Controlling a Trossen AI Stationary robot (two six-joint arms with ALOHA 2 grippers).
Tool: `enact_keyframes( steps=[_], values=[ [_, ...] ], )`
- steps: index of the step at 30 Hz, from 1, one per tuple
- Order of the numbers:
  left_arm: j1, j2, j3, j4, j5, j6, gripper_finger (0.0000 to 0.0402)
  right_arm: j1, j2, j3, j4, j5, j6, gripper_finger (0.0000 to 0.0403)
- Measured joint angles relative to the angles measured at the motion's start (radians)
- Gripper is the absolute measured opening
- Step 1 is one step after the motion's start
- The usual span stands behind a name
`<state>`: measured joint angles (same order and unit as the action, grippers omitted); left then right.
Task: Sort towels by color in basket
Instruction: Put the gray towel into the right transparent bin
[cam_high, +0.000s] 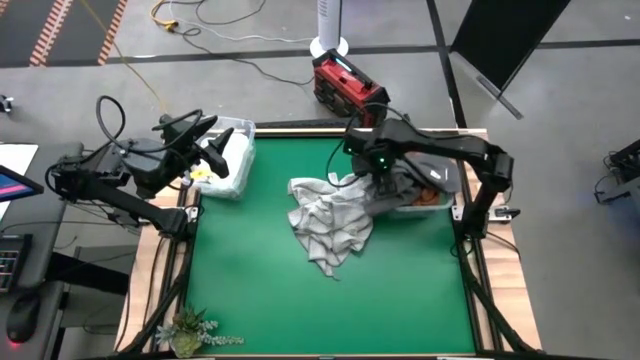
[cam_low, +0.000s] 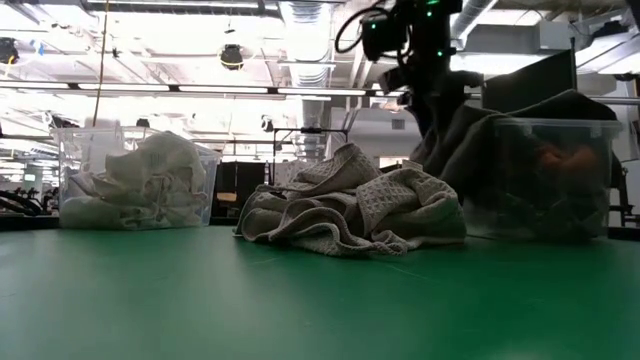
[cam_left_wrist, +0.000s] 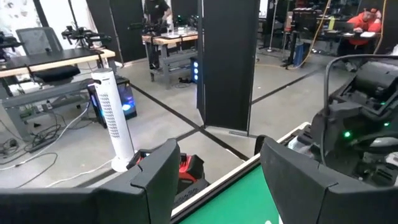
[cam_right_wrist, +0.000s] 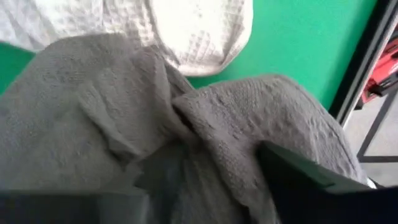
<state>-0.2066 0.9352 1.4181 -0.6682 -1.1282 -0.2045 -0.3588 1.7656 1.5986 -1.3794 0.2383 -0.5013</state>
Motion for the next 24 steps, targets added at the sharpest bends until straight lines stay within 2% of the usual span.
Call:
enact_keyframes(
  steps=[2,6,7,13,24],
  values=[
    [0.000,0.000,0.000,0.000,0.000,0.010,0.0214,-0.001,0.006,-0.001,0.005,0.002,-0.014,0.0196],
    [0.000,0.000,0.000,0.000,0.000,0.016,0.0214,0.006,-0.009,-0.001,0.010,0.010,-0.054,0.0050],
    [0.000,0.000,0.000,0.000,0.000,0.017,0.0214,0.006,-0.021,-0.002,0.013,0.009,-0.061,0.0029],
    [0.000,0.000,0.000,0.000,0.000,0.028,0.0214,0.002,-0.122,0.038,0.052,-0.005,-0.029,0.0025],
    [0.000,0.000,0.000,0.008,0.000,0.032,0.0214,-0.080,-0.366,0.334,0.238,-0.085,0.105,0.0024]
  ],
)
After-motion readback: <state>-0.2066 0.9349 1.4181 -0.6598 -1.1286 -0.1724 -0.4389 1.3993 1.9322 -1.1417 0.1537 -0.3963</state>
